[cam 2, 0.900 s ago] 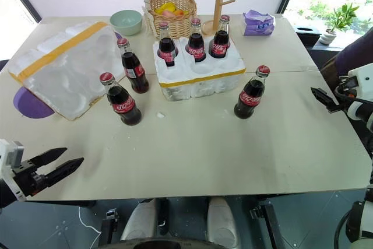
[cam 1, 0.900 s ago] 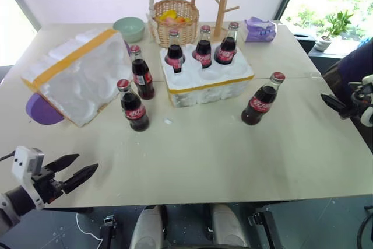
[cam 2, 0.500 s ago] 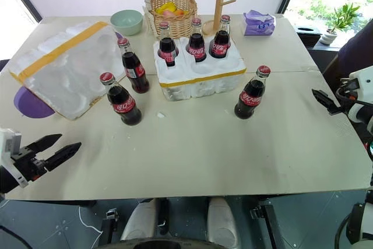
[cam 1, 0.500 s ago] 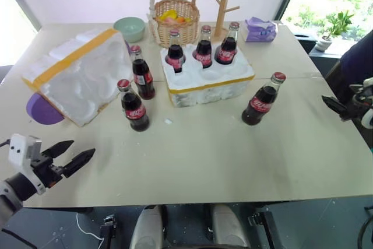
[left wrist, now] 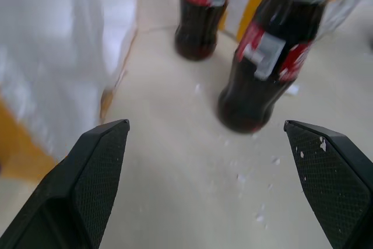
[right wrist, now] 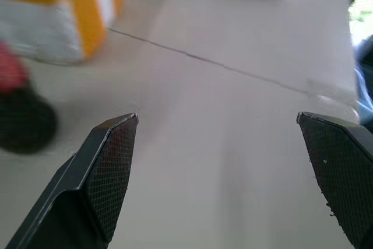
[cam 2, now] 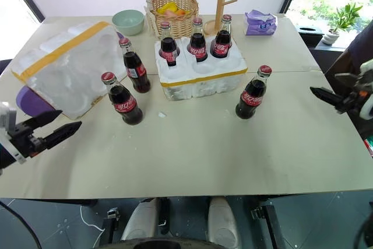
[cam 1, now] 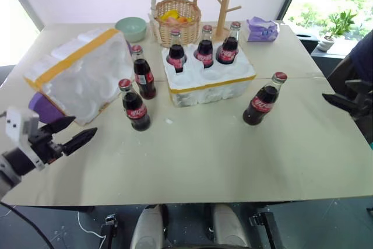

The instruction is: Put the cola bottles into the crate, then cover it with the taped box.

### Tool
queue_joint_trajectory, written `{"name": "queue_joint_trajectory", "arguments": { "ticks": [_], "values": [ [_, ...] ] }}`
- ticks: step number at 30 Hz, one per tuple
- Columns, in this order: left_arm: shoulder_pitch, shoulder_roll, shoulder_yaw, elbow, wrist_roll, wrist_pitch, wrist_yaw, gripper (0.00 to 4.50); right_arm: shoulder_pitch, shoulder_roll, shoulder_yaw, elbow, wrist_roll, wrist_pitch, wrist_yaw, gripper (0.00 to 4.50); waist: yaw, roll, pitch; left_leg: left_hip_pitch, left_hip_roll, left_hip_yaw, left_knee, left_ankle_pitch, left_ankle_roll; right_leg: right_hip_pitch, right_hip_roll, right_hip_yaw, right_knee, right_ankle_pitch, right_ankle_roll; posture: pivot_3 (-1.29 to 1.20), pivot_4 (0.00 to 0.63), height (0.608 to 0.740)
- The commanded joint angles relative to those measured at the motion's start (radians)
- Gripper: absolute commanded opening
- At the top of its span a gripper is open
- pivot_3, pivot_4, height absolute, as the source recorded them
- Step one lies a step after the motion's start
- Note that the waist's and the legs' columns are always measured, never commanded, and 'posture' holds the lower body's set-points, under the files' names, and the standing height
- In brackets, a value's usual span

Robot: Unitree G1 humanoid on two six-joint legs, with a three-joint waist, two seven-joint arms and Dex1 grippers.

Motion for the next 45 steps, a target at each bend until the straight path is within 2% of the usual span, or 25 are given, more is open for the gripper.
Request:
{"name": "queue_joint_trajectory", "arguments": {
  "ticks": [1,6,12,17,25,27,29,30,34,38,41,43,45],
  "values": [
    [-0.064,0.044,-0.061,0.0,-0.013,0.011,-0.056,4.43,-0.019,-0.119,-0.069,-0.138,0.14,0.142,0.175,4.5,0.0,0.001,0.0,0.0,0.0,0.0,0.0,0.0,0.0,0.0,0.0,0.0,0.0,0.0,0.0,0.0,0.15,0.74],
    [-0.194,0.04,-0.186,0.083,0.044,-0.024,-0.093,4.43,-0.052,-0.186,-0.101,-0.273,0.279,0.31,0.249,4.5,-0.002,0.0,0.0,0.0,0.0,0.0,0.0,0.0,0.0,0.0,0.0,0.0,0.0,0.0,0.0,0.0,0.15,0.74],
    [-0.347,-0.022,-0.333,0.206,0.153,-0.114,-0.104,4.43,-0.041,-0.168,-0.182,-0.503,0.438,0.47,0.227,4.5,0.003,0.001,0.001,-0.001,0.0,0.0,0.0,0.0,0.0,-0.001,0.0,0.0,0.0,0.0,0.0,0.0,0.15,0.74],
    [-0.426,-0.06,-0.416,0.273,0.206,-0.167,-0.143,4.43,-0.019,-0.141,-0.218,-0.604,0.502,0.529,0.171,4.5,0.004,0.0,0.001,-0.001,0.0,0.0,0.001,0.0,0.0,0.0,0.0,0.0,0.0,0.0,0.0,0.0,0.15,0.74],
    [-0.535,-0.136,-0.525,0.375,0.293,-0.249,-0.184,4.43,-0.011,-0.112,-0.214,-0.653,0.55,0.549,0.101,4.5,0.004,0.0,0.0,-0.001,0.0,0.0,0.001,0.0,0.0,0.0,0.0,0.0,0.001,0.0,0.0,0.0,0.15,0.74],
    [-0.545,-0.139,-0.523,0.389,0.294,-0.26,-0.199,3.93,-0.009,-0.111,-0.216,-0.667,0.561,0.551,0.093,4.5,0.002,0.0,0.0,-0.001,0.0,0.0,0.001,0.0,0.0,0.0,0.001,0.0,0.001,0.0,0.0,0.0,0.15,0.74],
    [-0.547,-0.128,-0.513,0.387,0.284,-0.254,-0.22,3.12,-0.009,-0.109,-0.218,-0.674,0.573,0.554,0.081,4.5,0.002,0.0,0.0,-0.001,0.0,0.0,0.001,0.0,0.0,0.0,0.001,0.0,0.001,0.0,0.0,0.0,0.15,0.74],
    [-0.546,-0.118,-0.507,0.381,0.279,-0.245,-0.228,2.76,-0.009,-0.108,-0.218,-0.677,0.577,0.556,0.073,4.5,0.002,0.0,0.0,-0.001,0.0,0.0,0.001,0.0,0.0,0.0,0.001,0.0,0.001,0.0,0.0,0.0,0.15,0.74],
    [-0.55,-0.051,-0.488,0.34,0.245,-0.176,-0.276,2.77,0.002,-0.1,-0.216,-0.694,0.58,0.551,0.047,4.5,0.001,-0.001,0.001,-0.001,0.0,0.0,0.001,0.0,0.0,0.0,0.001,0.0,0.001,0.0,0.0,0.0,0.15,0.74],
    [-0.611,0.02,-0.467,0.301,0.149,-0.047,-0.348,2.77,0.01,-0.093,-0.215,-0.703,0.581,0.547,0.031,4.5,0.002,-0.002,0.002,-0.001,0.0,0.0,0.001,0.0,0.0,0.0,0.001,0.0,0.001,0.0,0.0,0.0,0.15,0.74],
    [-0.814,0.013,-0.488,0.328,0.045,0.095,-0.388,2.77,0.008,-0.085,-0.206,-0.707,0.582,0.544,0.013,4.5,0.019,-0.007,0.004,-0.002,0.0,-0.001,0.002,0.0,0.0,0.0,0.001,0.0,0.001,0.0,0.0,0.0,0.15,0.74],
    [-0.943,-0.024,-0.51,0.358,0.004,0.174,-0.399,2.77,0.01,-0.079,-0.204,-0.711,0.584,0.544,0.001,4.5,0.03,-0.01,0.006,-0.004,0.0,-0.003,0.005,0.0,0.0,0.0,0.001,-0.002,0.002,0.0,0.0,0.0,0.15,0.74],
    [-1.073,-0.107,-0.541,0.408,-0.01,0.205,-0.379,2.77,0.013,-0.07,-0.205,-0.717,0.588,0.544,-0.019,4.5,0.029,-0.009,0.006,-0.006,-0.002,-0.003,0.007,0.0,0.0,0.001,0.0,-0.001,0.0,0.0,0.001,0.0,0.15,0.74]
  ]
}}
